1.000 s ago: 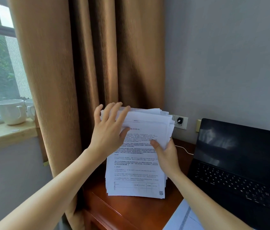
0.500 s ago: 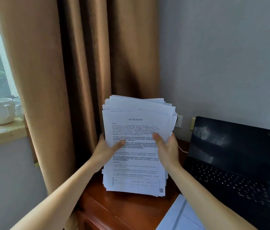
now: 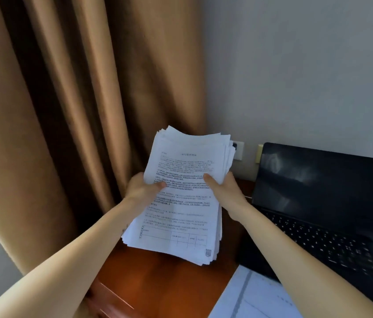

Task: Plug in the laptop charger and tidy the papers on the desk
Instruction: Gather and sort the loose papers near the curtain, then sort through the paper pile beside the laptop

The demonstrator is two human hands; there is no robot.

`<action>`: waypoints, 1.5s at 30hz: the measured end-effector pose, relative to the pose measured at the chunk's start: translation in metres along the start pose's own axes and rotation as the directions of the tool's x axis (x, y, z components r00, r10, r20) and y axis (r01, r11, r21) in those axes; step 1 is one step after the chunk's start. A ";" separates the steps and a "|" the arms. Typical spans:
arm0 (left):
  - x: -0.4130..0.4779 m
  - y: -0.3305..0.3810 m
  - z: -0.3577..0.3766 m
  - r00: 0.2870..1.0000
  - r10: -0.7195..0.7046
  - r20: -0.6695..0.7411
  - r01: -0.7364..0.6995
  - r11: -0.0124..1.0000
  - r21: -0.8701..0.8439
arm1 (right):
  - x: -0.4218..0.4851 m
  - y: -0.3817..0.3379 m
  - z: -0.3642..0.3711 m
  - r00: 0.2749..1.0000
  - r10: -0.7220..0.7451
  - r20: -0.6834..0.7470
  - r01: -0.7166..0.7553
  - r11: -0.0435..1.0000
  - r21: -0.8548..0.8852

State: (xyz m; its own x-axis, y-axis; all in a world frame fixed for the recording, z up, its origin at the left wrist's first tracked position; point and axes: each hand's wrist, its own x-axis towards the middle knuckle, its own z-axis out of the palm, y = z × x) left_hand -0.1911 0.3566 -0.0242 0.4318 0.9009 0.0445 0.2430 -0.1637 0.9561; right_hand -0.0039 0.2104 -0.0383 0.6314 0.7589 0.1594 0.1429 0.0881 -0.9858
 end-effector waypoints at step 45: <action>-0.208 -0.128 0.017 0.643 0.635 0.428 -0.766 0.535 0.357 | -0.274 0.056 -0.035 0.988 -0.087 0.131 0.154 0.696 -0.701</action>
State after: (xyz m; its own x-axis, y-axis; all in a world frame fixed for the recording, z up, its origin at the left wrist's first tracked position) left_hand -0.2976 0.1836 -0.1608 0.8039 0.3033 0.5116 0.1095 -0.9210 0.3739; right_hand -0.1422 -0.0149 -0.1348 0.5116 0.8260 0.2368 0.7312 -0.2738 -0.6248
